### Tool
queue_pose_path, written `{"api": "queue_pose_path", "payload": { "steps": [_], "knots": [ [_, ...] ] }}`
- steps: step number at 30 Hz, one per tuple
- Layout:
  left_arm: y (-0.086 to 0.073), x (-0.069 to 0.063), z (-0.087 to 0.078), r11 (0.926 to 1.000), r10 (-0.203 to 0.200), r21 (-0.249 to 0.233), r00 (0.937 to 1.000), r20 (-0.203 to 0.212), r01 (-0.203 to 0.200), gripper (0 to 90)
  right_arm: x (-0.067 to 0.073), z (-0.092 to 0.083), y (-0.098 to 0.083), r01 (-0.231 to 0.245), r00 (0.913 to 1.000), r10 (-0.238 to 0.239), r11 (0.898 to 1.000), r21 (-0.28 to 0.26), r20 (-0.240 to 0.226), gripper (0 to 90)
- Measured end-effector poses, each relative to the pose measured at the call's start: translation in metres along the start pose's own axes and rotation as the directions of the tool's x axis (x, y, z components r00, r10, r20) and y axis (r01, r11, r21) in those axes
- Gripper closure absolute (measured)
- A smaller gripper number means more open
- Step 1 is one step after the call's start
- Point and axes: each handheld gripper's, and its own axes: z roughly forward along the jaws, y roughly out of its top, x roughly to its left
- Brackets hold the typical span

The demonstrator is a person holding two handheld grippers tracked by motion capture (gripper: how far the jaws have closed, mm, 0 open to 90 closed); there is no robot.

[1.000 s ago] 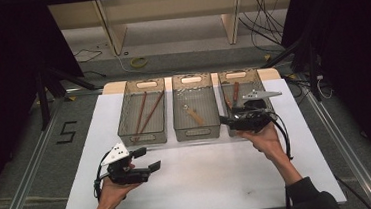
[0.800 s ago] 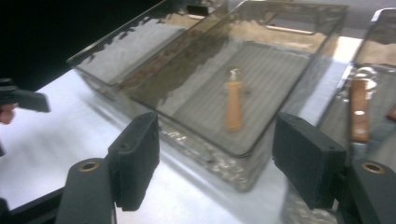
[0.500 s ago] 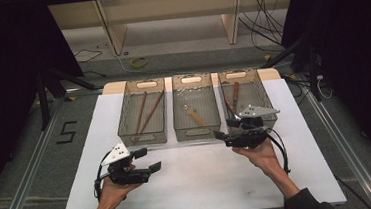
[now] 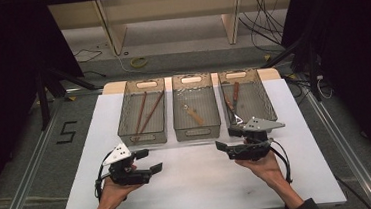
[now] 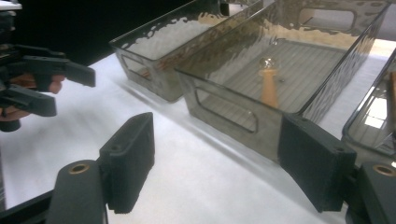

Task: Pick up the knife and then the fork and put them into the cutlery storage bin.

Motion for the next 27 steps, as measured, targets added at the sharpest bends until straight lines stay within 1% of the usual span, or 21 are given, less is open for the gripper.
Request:
{"api": "queue_pose_path", "payload": {
  "steps": [3,6,12,17,20,27],
  "knots": [
    [0.000,0.000,0.000,1.0000,-0.006,-0.001,1.0000,0.004,0.006,19.0,0.002,-0.003,-0.005,0.005,0.9999,-0.005,1.000,-0.005,-0.009,28.3],
    [0.000,0.000,0.000,1.0000,-0.005,-0.001,1.0000,0.005,0.005,19.0,0.003,-0.006,-0.011,-0.001,0.9999,0.001,1.000,-0.006,-0.014,27.9],
    [0.000,-0.001,-0.001,1.0000,-0.006,0.000,1.0000,0.007,0.006,19.0,0.004,-0.011,-0.023,-0.008,0.9999,0.008,1.000,-0.002,-0.015,27.0],
    [0.000,-0.001,0.000,1.0000,-0.008,-0.001,0.9999,0.010,0.008,19.0,0.007,-0.016,-0.032,-0.008,0.9998,0.007,1.000,-0.011,-0.016,26.4],
    [0.000,-0.001,-0.001,1.0000,-0.001,0.003,0.9999,0.012,0.001,19.0,0.008,-0.018,-0.036,-0.010,0.9999,0.010,1.000,-0.013,-0.008,25.7],
    [0.000,-0.001,0.000,1.0000,-0.004,0.004,0.9998,0.018,0.004,19.0,0.008,-0.025,-0.043,-0.016,0.9999,0.016,1.000,-0.020,0.004,25.0]
  ]
}}
